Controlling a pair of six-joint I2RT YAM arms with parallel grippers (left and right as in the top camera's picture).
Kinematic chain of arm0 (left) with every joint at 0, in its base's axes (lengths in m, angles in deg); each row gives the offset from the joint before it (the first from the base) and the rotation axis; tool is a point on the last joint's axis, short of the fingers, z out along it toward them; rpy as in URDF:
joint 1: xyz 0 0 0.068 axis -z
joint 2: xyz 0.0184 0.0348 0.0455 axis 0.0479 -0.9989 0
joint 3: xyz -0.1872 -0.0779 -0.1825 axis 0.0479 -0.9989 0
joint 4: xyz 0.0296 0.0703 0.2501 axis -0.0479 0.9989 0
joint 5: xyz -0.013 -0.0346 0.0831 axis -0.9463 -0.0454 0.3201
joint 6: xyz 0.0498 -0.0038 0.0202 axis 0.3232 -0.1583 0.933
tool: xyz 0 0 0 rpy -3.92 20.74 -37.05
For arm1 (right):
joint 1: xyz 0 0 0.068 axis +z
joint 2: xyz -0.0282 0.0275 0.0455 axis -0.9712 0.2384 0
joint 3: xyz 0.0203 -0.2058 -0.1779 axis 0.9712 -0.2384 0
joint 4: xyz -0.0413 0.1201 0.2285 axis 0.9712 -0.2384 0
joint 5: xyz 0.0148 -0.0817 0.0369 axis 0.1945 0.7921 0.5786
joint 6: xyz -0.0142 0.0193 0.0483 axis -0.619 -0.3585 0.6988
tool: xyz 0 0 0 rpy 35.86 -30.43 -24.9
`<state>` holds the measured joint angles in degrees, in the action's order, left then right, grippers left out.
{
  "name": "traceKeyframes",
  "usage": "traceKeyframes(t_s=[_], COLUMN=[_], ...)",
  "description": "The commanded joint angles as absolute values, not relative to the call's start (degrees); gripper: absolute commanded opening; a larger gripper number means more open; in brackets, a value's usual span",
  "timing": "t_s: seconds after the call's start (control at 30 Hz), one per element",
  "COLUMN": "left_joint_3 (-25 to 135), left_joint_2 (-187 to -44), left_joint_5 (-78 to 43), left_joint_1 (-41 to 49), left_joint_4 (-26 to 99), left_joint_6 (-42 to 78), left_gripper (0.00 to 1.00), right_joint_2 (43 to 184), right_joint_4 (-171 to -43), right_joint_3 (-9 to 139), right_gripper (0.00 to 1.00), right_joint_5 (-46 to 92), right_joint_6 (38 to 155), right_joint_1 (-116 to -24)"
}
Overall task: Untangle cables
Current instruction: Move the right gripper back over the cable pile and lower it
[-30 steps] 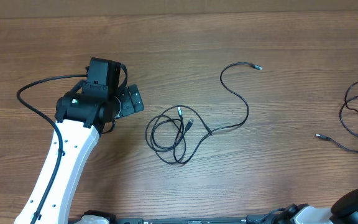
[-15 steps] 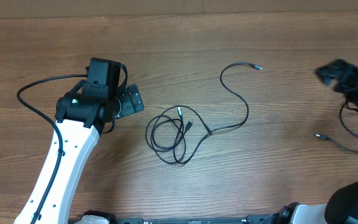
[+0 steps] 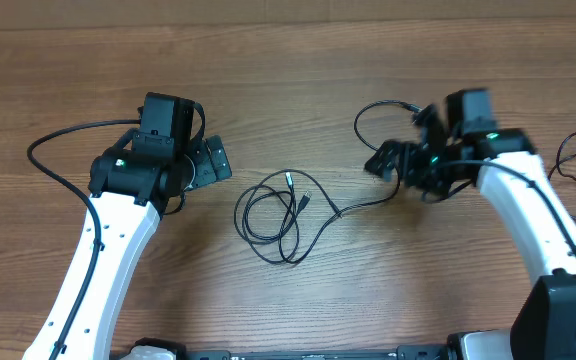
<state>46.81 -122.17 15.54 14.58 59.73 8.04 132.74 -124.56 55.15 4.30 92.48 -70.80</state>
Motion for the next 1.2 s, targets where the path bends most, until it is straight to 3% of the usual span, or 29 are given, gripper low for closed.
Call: traceKeyframes(t_s=[0.0,0.3,0.4,0.47,0.53,0.57,0.7,0.77,0.8,0.83,1.0,1.17], left_joint_3=[47.46,47.46,47.46,47.46,47.46,47.46,47.46,47.46,47.46,47.46,47.46,47.46], left_joint_2=[-121.23,-121.23,-121.23,-121.23,-121.23,-121.23,-121.23,-121.23,-121.23,-121.23,-121.23,-121.23], left_joint_5=[15.28,15.28,15.28,15.28,15.28,15.28,15.28,15.28,15.28,15.28,15.28,15.28], left_joint_1=[14.34,14.34,14.34,14.34,14.34,14.34,14.34,14.34,14.34,14.34,14.34,14.34], left_joint_4=[59.58,59.58,59.58,59.58,59.58,59.58,59.58,59.58,59.58,59.6,59.58,59.58], left_joint_6=[9.33,9.33,9.33,9.33,9.33,9.31,9.33,9.31,9.33,9.31,9.33,9.33], left_gripper=[1.0,1.0,1.0,1.0,1.0,1.0,1.0,1.0,1.0,1.0,1.0,1.0], right_joint_2=[132.08,132.08,132.21,132.54,132.63,132.63,132.63,132.63,132.61,132.54,131.21,128.28], right_joint_4=[-120.58,-103.93,-92.26,-88.06,-86.64,-85.98,-82.44,-79.54,-76.89,-75.89,-79.19,-93.79], right_joint_3=[50.08,36.72,32.31,30.01,28.37,27.74,27.5,27.52,27.74,28.35,38.23,54.93], right_gripper=[1.0,1.0,0.84,0.84,0.72,0.61,0.51,0.3,0.1,0.04,0.04,0.04], right_joint_5=[4.41,16.26,19.1,19.86,19.84,18.64,14.59,13.57,12.47,11.99,9.02,10.88], right_joint_6=[101.51,118.67,121.95,122.1,123.19,123.19,123.13,123.1,123.06,122.89,121.57,114.73], right_joint_1=[-67.39,-57.79,-57.51,-57.51,-57.51,-57.51,-56.9,-55.96,-55.74,-55.74,-55.74,-55.69])
